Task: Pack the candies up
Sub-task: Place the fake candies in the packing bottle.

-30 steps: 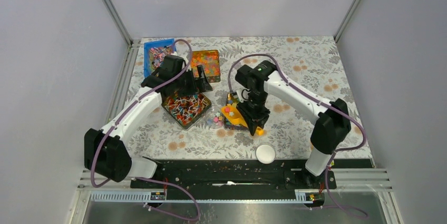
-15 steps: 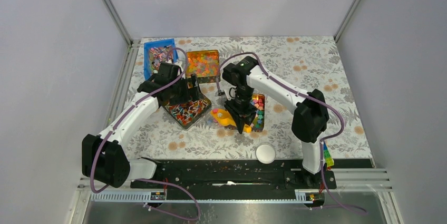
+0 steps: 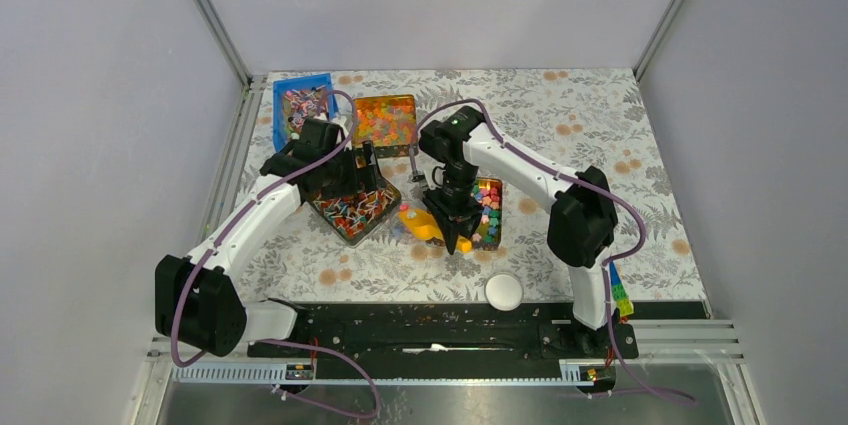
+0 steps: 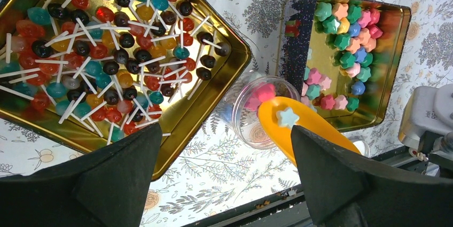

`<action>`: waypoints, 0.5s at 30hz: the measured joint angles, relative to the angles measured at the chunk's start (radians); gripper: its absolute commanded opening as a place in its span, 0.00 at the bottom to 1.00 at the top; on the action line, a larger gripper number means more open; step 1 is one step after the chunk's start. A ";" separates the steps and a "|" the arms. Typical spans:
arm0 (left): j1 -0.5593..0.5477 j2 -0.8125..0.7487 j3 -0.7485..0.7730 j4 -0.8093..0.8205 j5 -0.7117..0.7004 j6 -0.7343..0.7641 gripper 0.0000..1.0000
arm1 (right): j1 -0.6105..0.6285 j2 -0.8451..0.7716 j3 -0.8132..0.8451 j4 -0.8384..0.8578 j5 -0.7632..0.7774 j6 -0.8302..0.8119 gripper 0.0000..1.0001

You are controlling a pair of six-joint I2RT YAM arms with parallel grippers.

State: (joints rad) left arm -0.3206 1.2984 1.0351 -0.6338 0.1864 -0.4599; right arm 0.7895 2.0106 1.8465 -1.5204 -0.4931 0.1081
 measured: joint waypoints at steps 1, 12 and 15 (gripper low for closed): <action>0.000 0.000 0.000 0.000 0.000 0.000 0.95 | 0.000 0.001 0.000 0.000 -0.002 0.006 0.00; 0.000 0.000 -0.015 0.007 0.005 0.001 0.95 | 0.000 0.004 -0.045 0.000 -0.089 0.042 0.00; 0.000 0.000 -0.015 0.008 0.009 0.001 0.95 | 0.000 0.004 -0.055 0.000 -0.141 0.048 0.00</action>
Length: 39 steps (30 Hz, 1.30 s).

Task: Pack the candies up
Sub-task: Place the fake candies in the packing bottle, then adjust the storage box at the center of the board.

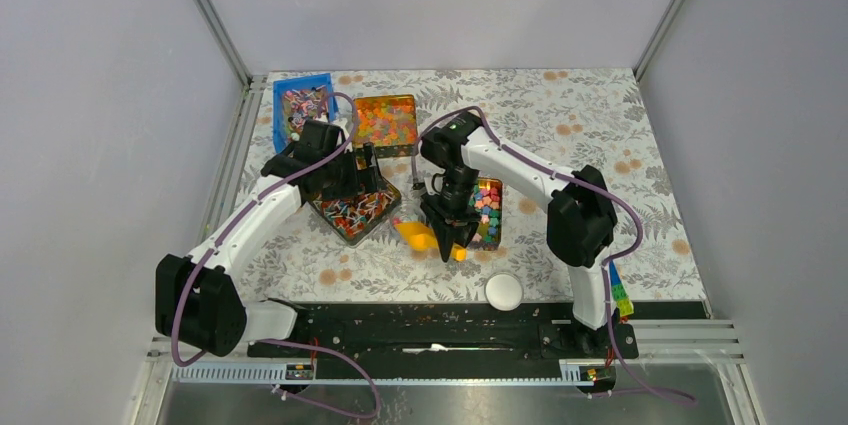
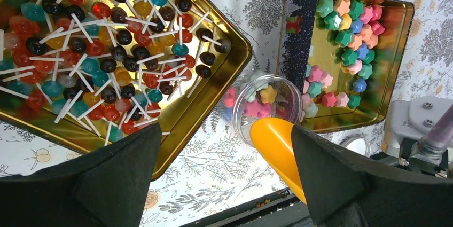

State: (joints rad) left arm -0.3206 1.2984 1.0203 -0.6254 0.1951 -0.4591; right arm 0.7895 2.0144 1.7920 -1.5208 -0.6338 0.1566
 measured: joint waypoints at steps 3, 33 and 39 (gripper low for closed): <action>0.000 0.000 0.000 0.000 0.002 0.000 0.95 | 0.000 0.000 0.000 0.000 -0.016 0.006 0.00; -0.182 0.196 0.137 0.148 0.290 -0.161 0.75 | -0.033 -0.262 0.039 0.068 0.409 0.101 0.00; -0.210 0.261 0.138 0.167 0.317 -0.175 0.70 | -0.079 -0.299 0.039 0.095 0.413 0.122 0.00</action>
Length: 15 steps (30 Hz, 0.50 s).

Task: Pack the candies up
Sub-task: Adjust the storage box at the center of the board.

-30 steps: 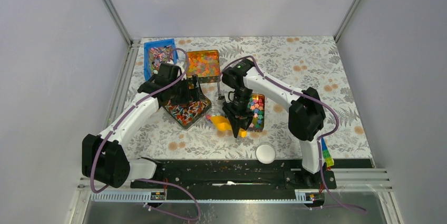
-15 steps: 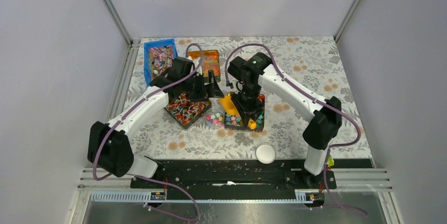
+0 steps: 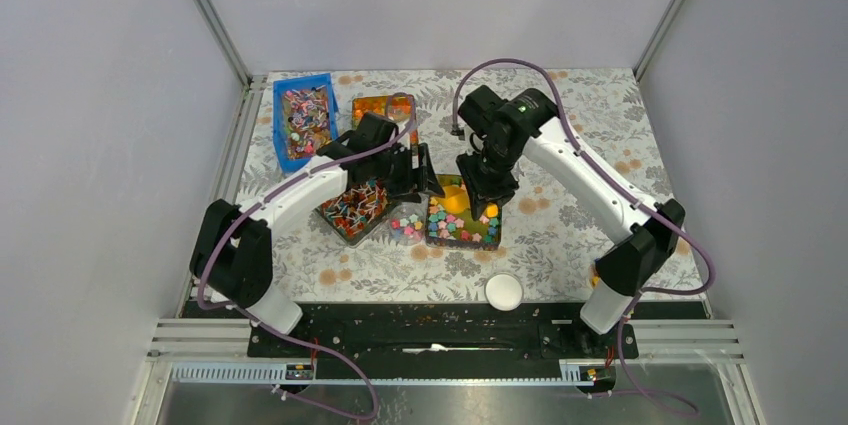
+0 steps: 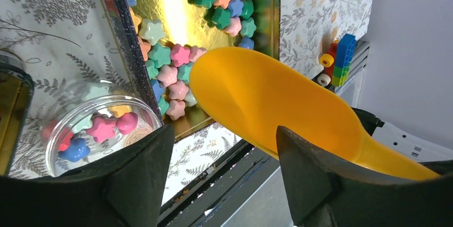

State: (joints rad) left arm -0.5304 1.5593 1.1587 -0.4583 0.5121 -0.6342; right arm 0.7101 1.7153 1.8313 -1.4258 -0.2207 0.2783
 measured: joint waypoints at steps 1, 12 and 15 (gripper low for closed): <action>-0.003 0.010 0.000 0.001 0.002 0.000 0.70 | -0.006 -0.006 0.000 0.003 0.002 0.003 0.00; -0.016 0.047 0.074 -0.056 -0.014 0.030 0.76 | -0.030 -0.105 -0.135 0.032 0.056 0.002 0.00; -0.016 0.084 0.134 -0.089 -0.047 0.063 0.73 | -0.041 -0.132 -0.192 0.033 0.080 -0.002 0.00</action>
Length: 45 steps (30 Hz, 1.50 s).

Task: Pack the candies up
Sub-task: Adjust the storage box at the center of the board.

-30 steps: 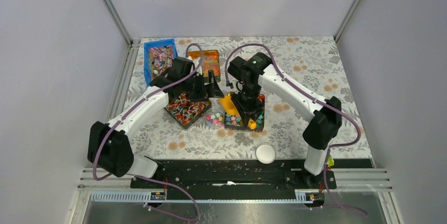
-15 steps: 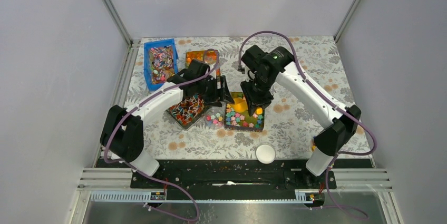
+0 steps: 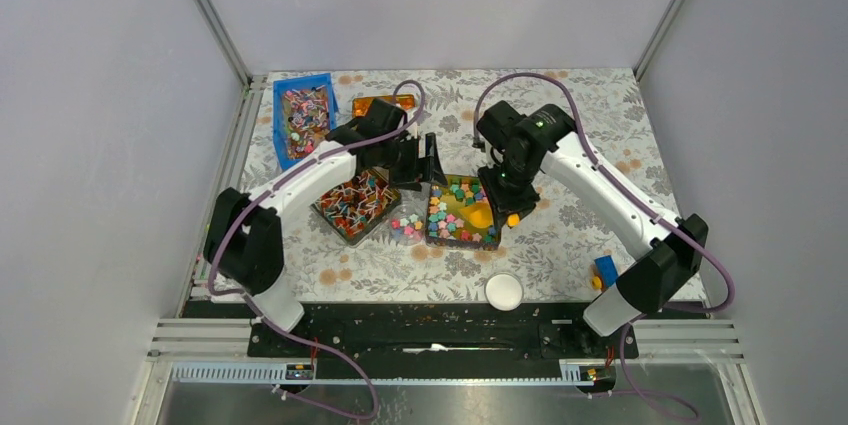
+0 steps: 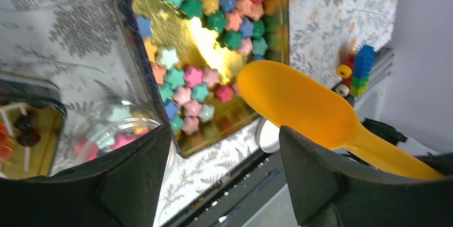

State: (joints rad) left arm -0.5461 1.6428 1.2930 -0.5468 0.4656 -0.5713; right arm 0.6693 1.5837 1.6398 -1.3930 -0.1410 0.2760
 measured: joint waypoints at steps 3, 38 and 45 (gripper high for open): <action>0.000 0.064 0.068 -0.045 -0.045 0.047 0.71 | -0.012 -0.023 -0.034 0.000 0.027 -0.003 0.00; -0.121 0.484 0.455 -0.269 -0.337 0.540 0.09 | -0.035 -0.141 -0.202 0.010 0.033 0.019 0.00; -0.130 0.386 0.309 -0.249 -0.346 0.430 0.00 | -0.035 -0.080 -0.191 0.047 0.018 0.018 0.00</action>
State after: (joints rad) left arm -0.6758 2.0289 1.6016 -0.7959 0.1196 -0.1413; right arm 0.6346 1.5032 1.4490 -1.3460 -0.1226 0.2935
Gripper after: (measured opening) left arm 0.022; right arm 0.351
